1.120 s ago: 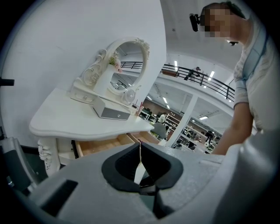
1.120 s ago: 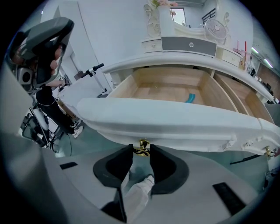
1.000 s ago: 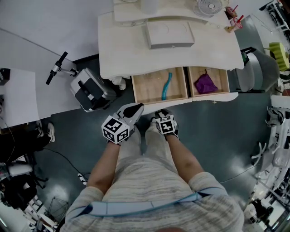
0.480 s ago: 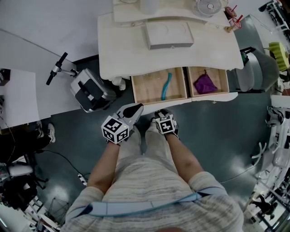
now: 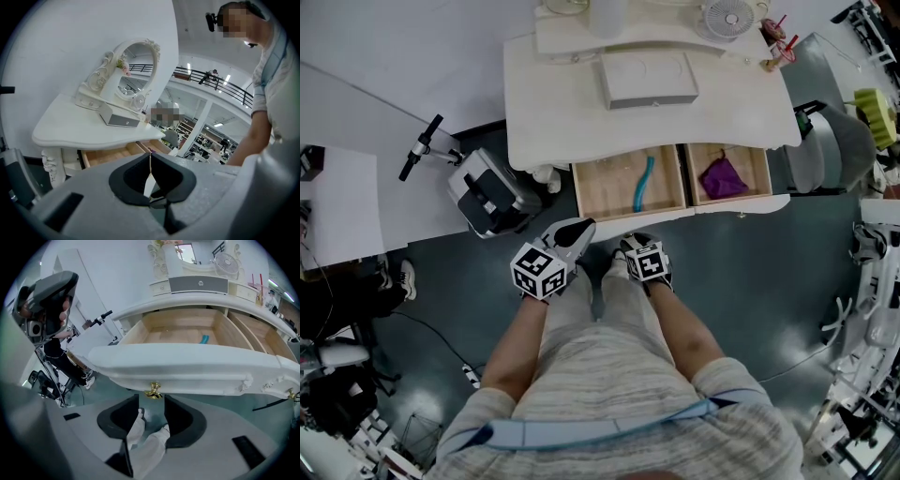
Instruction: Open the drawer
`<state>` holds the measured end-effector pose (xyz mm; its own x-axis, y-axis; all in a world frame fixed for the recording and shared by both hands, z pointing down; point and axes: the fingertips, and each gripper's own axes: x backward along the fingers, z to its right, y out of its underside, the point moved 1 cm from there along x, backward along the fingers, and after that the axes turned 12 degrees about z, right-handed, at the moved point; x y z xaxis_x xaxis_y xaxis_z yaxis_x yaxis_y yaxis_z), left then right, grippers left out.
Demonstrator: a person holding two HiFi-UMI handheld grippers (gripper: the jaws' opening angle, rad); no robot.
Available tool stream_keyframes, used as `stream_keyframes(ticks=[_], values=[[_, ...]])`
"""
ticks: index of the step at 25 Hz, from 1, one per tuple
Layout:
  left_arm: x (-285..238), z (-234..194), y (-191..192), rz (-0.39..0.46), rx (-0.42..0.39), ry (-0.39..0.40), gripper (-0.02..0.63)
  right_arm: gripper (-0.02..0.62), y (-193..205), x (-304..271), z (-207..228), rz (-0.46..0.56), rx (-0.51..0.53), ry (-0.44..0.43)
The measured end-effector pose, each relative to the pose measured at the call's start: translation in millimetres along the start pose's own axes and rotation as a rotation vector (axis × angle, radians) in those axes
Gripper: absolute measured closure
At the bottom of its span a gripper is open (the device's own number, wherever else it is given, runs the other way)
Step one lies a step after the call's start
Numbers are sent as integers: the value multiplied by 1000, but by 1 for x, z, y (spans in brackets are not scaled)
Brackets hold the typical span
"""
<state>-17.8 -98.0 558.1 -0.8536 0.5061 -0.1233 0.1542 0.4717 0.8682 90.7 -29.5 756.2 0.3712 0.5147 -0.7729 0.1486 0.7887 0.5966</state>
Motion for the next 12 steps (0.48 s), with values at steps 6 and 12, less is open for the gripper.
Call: stream_keyframes(ticks=[6,12], values=[[-4,2,-9,4,-16,13,586,440,-4,32,4,53,-20,-3],[-8,7,-15,-5,-37,29,586,440,-52,63,5,215,-86,6]])
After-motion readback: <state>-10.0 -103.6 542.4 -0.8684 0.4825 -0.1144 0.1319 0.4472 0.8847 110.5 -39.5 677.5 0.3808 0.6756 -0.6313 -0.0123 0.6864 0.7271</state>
